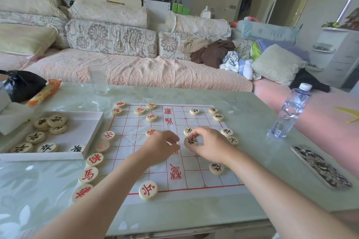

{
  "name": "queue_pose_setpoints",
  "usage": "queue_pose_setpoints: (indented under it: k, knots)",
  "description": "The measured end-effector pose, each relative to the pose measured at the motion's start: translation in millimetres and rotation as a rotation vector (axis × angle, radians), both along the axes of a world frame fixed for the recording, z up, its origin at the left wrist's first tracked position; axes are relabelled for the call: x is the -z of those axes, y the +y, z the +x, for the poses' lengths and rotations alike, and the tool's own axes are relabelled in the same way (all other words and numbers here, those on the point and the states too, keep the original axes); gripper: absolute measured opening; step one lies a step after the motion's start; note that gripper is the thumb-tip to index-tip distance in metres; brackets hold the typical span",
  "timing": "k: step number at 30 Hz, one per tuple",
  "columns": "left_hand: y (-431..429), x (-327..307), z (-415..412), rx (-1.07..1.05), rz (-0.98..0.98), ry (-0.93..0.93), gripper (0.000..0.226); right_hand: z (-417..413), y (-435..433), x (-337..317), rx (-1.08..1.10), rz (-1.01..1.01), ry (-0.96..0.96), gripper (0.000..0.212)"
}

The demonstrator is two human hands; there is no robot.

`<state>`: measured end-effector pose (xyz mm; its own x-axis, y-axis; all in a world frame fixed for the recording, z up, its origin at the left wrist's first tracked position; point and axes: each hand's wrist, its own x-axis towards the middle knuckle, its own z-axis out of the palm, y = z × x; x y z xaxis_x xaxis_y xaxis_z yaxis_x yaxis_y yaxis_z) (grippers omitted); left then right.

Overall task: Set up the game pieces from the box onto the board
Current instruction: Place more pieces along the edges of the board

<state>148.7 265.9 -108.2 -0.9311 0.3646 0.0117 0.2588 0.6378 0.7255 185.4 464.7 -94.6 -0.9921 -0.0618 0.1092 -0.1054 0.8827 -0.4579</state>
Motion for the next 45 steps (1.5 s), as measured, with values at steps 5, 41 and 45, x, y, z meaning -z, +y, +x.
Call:
queue_pose_setpoints:
  k: [5,41,45]
  knots:
    - [-1.6,13.9,4.0,0.171,-0.379,0.225,0.042,13.2,17.9,4.3,0.068,0.094,-0.034,0.024]
    - [-238.8,-5.6,-22.0,-0.319,-0.375,0.260,0.030,-45.6,-257.7,-8.1,-0.318,-0.164,-0.066,0.021]
    - [-286.3,6.8,-22.6,-0.407,-0.457,0.199,0.031,-63.1,-291.4,-7.8,-0.387,0.081,-0.083,0.033]
